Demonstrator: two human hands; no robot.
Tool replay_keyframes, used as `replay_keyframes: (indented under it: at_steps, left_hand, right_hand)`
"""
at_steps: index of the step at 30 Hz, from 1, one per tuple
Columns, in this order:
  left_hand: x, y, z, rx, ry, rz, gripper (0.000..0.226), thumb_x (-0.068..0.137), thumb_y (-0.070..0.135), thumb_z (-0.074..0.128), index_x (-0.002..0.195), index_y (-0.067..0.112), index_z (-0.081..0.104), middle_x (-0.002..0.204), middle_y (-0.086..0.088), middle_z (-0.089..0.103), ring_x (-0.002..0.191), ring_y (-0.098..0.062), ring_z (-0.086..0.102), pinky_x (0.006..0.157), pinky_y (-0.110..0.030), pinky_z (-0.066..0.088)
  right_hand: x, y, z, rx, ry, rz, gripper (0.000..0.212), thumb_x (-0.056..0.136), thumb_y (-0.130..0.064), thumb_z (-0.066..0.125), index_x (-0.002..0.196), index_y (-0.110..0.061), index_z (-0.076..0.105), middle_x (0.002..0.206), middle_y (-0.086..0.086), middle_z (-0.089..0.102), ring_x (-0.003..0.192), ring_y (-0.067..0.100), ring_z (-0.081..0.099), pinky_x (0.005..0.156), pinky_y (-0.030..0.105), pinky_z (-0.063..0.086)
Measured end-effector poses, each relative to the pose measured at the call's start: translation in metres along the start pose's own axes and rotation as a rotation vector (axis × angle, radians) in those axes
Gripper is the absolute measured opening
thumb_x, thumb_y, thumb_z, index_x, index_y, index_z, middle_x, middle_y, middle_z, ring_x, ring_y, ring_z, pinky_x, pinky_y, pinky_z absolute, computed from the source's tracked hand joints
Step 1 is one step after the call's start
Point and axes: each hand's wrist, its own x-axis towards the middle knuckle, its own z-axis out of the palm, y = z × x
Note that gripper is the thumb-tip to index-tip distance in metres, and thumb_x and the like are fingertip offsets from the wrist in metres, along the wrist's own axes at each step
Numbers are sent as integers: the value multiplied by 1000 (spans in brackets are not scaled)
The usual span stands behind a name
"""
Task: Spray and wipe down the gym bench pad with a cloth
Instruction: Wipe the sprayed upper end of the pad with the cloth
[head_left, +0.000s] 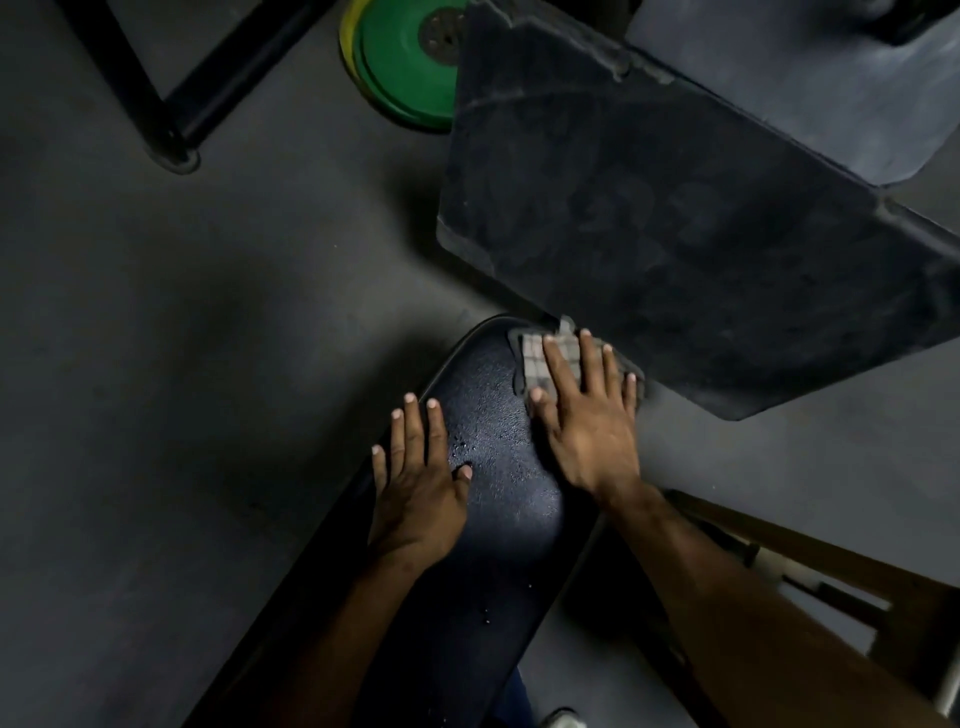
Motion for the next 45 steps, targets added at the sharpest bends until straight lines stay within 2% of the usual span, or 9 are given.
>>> replay_keyframes:
  at_steps: [9,14,17,22,26,30,36,40,45]
  left_hand:
    - [-20,-27,-11,-166,46,-23,81,99,37,44,159,18,-5,166,2,-16,154,-16,-10,125,-39,1]
    - [-38,-52,0,-151,27,62,84,86,56,17,159,22,-7,164,9,-21,151,-7,-19,123,-34,-5]
    - [-36,-56,4,-147,53,68,86,82,60,16,157,26,-10,163,12,-23,149,-5,-21,120,-30,-10]
    - [-36,-58,-2,-263,41,82,80,90,45,34,160,24,2,164,13,-13,149,-1,-17,116,-22,-14]
    - [-50,-65,1,-102,49,85,76,96,39,34,159,21,-4,165,9,-16,150,-6,-15,124,-36,-3]
    - [-73,-81,17,-56,75,18,76,94,46,33,160,15,12,168,0,3,154,-16,6,122,-46,18]
    - [-79,-76,28,-14,131,-13,75,95,45,30,160,14,8,168,-1,-1,155,-15,-2,123,-46,11]
    - [-79,-75,25,-3,120,-23,75,97,45,28,160,19,-4,167,4,-13,153,-12,-13,124,-42,2]
    - [-84,-60,18,-55,106,-117,81,99,40,42,159,19,-8,166,5,-18,153,-13,-13,125,-44,6]
  right_hand:
    - [-27,-33,10,-164,-145,-381,59,109,-55,24,164,-48,2,176,-1,-8,162,36,-6,128,62,5]
    - [-32,-8,1,-149,-117,-223,61,107,-57,26,164,-48,6,177,-2,-5,163,33,0,128,61,11]
    - [9,-37,7,-85,-58,-98,62,106,-61,24,164,-46,7,177,0,-7,162,34,-4,128,62,1]
    - [11,-96,29,-141,-68,-329,60,106,-57,28,163,-42,23,177,-3,5,162,36,2,127,64,-1]
    - [-35,-81,37,-161,-118,-451,59,107,-55,30,164,-45,16,177,-6,4,163,33,-2,128,61,7]
    - [-56,-40,27,-193,-142,-376,59,107,-58,25,163,-48,8,176,-7,-1,163,31,-2,128,60,13]
    - [-23,-69,28,-131,-53,-204,60,107,-54,24,165,-44,12,176,-7,-3,162,36,-3,127,63,0]
    - [-34,-98,48,-128,-54,-376,58,108,-54,29,164,-40,22,176,-6,6,162,37,-1,127,64,1]
    - [-100,-53,47,-158,-147,-545,58,108,-49,33,164,-45,17,176,-7,7,163,32,0,129,58,8]
